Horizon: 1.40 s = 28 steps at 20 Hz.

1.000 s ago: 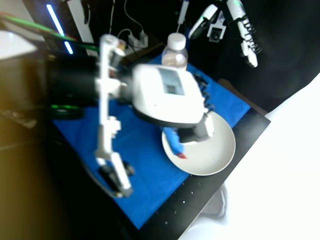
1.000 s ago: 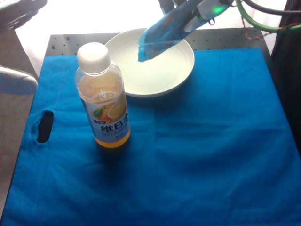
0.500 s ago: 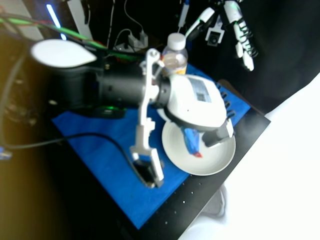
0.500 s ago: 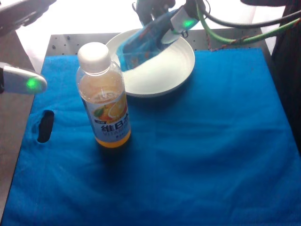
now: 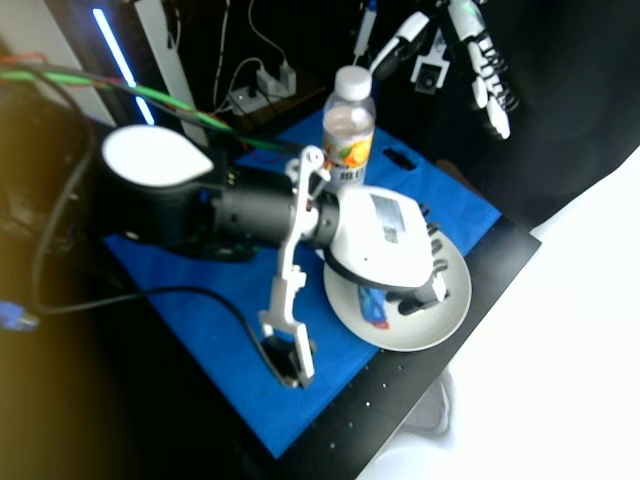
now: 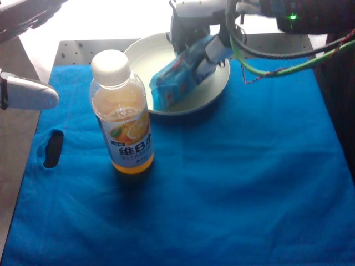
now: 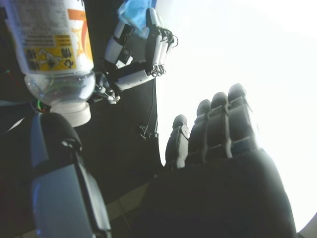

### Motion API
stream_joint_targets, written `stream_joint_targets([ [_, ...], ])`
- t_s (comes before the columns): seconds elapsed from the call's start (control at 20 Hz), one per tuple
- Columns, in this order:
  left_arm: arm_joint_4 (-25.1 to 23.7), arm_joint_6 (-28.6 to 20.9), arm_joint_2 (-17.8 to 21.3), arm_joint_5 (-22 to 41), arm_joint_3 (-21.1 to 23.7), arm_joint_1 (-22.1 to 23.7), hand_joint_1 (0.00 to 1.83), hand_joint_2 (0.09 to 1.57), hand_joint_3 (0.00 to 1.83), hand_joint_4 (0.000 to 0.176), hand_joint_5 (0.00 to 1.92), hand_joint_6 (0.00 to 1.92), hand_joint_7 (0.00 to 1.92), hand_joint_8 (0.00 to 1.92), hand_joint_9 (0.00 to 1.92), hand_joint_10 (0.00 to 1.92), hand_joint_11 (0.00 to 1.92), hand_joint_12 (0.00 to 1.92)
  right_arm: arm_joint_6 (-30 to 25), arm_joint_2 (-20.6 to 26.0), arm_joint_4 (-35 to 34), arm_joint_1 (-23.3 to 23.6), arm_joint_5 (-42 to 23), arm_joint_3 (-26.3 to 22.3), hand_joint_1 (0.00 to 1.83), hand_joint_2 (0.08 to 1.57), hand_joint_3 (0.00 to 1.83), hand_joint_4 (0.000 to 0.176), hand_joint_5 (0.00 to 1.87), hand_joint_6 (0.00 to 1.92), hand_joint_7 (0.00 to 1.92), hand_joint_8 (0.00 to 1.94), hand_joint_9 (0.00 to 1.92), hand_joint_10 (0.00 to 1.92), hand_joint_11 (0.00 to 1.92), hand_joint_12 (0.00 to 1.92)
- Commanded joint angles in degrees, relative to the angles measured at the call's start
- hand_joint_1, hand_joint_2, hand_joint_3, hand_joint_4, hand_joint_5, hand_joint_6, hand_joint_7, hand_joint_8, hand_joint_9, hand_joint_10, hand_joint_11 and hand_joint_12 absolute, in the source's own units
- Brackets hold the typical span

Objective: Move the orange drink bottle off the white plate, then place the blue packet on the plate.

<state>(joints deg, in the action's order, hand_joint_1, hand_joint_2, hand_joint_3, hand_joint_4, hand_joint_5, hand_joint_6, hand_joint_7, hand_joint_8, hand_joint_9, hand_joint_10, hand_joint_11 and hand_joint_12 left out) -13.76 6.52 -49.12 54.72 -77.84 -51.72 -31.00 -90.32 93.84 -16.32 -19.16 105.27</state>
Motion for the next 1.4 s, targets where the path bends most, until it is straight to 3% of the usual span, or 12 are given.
stream_joint_targets([
  [0.0, 2.84, -0.48, -0.20, 6.59, -0.25, 0.66, 0.73, 0.76, 0.00, 0.176, 0.00, 0.00, 0.00, 0.00, 0.00, 0.00, 0.00, 0.00, 0.21, 0.09, -2.26, 0.69, 0.71, 0.36, 1.37, 1.09, 0.00, 0.000, 1.03, 0.77, 0.99, 0.86, 0.99, 1.22, 0.75, 1.22],
  [0.1, 2.84, -0.49, -0.20, 6.64, -0.23, 0.66, 0.75, 0.76, 0.00, 0.176, 0.00, 0.00, 0.00, 0.00, 0.00, 0.00, 0.00, 0.00, 0.21, -0.07, -2.26, 0.56, 0.71, 0.46, 1.23, 1.11, 0.00, 0.018, 1.01, 0.91, 0.98, 1.01, 1.06, 0.51, 0.74, 1.18],
  [0.2, 2.85, -0.50, -0.24, 6.65, -0.22, 0.66, 0.73, 0.76, 0.00, 0.176, 0.00, 0.00, 0.00, 0.00, 0.00, 0.00, 0.00, 0.00, 0.21, -0.12, -2.26, 0.54, 0.69, 0.45, 1.23, 1.11, 0.00, 0.026, 1.00, 0.95, 1.02, 0.94, 1.23, 0.29, 0.92, 1.14],
  [0.25, 2.86, -0.50, -0.27, 6.65, -0.23, 0.66, 0.73, 0.76, 0.00, 0.176, 0.00, 0.00, 0.00, 0.00, 0.00, 0.00, 0.00, 0.00, 0.20, -0.12, -2.29, 0.52, 0.69, 0.44, 1.23, 1.10, 0.00, 0.020, 0.99, 0.94, 1.03, 0.95, 1.25, 0.23, 0.89, 1.17],
  [0.3, 2.86, -0.51, -0.27, 6.65, -0.22, 0.65, 0.72, 0.75, 0.00, 0.176, 0.00, 0.00, 0.00, 0.00, 0.00, 0.00, 0.00, 0.00, 0.20, -0.12, -2.34, 0.51, 0.65, 0.44, 1.35, 1.08, 0.00, 0.000, 0.98, 0.85, 1.07, 0.74, 1.13, 0.91, 0.85, 1.16],
  [0.35, 2.86, -0.57, -0.25, 6.65, -0.23, 0.64, 0.71, 0.76, 0.00, 0.176, 0.00, 0.00, 0.00, 0.00, 0.00, 0.00, 0.00, 0.00, 0.20, -0.12, -2.46, 0.51, 0.59, 0.43, 1.36, 1.05, 0.00, 0.000, 0.82, 0.35, 1.13, 0.77, 1.20, 0.54, 0.90, 1.21],
  [0.55, 2.88, -0.58, -0.22, 6.64, -0.24, 0.65, 0.70, 0.76, 0.00, 0.176, 0.00, 0.00, 0.00, 0.00, 0.00, 0.00, 0.00, 0.00, 0.20, -0.12, -2.91, 0.51, 0.02, 0.43, 1.01, 0.81, 0.00, 0.000, 0.57, 0.00, 0.90, 0.03, 0.86, 0.20, 0.52, 1.19],
  [0.65, 2.88, -0.58, -0.22, 6.64, -0.23, 0.65, 0.71, 0.76, 0.00, 0.176, 0.00, 0.00, 0.00, 0.00, 0.00, 0.00, 0.00, 0.00, 0.20, -0.12, -3.32, 0.51, -0.27, 0.45, 0.96, 0.75, 0.00, 0.036, 0.40, 0.00, 0.69, 0.00, 0.73, 0.03, 0.38, 1.04],
  [0.7, 2.88, -0.58, -0.24, 6.63, -0.23, 0.65, 0.72, 0.76, 0.00, 0.176, 0.00, 0.00, 0.00, 0.00, 0.00, 0.00, 0.00, 0.00, 0.20, -0.13, -3.57, 0.51, -0.44, 0.45, 0.92, 0.70, 0.00, 0.106, 0.27, 0.00, 0.54, 0.00, 0.67, 0.01, 0.33, 1.07],
  [0.8, 2.88, -0.59, -0.25, 6.56, -0.20, 0.65, 0.74, 0.76, 0.00, 0.176, 0.00, 0.00, 0.00, 0.00, 0.00, 0.00, 0.00, 0.00, 0.20, -0.13, -4.35, 0.51, -1.00, 0.50, 0.85, 0.59, 0.00, 0.168, 0.09, 0.00, 0.27, 0.00, 0.29, 0.00, 0.03, 0.95],
  [1.0, 3.12, -0.60, -0.25, 6.57, -0.10, 0.62, 0.72, 0.75, 0.00, 0.176, 0.00, 0.00, 0.00, 0.00, 0.00, 0.00, 0.00, 0.00, 0.21, 0.94, -8.85, 0.51, -3.41, 0.41, 0.77, 0.56, 0.00, 0.176, 0.00, 0.00, 0.00, 0.00, 0.00, 0.00, 0.00, 0.11],
  [1.35, 8.41, 0.25, 1.02, 9.65, 0.99, -1.94, 0.76, 0.77, 0.01, 0.176, 0.00, 0.00, 0.00, 0.00, 0.00, 0.00, 0.00, 0.00, 17.52, 11.59, -34.86, 0.54, -10.28, -8.29, 0.80, 0.60, 0.02, 0.176, 0.00, 0.00, 0.00, 0.00, 0.00, 0.00, 0.00, 0.00],
])
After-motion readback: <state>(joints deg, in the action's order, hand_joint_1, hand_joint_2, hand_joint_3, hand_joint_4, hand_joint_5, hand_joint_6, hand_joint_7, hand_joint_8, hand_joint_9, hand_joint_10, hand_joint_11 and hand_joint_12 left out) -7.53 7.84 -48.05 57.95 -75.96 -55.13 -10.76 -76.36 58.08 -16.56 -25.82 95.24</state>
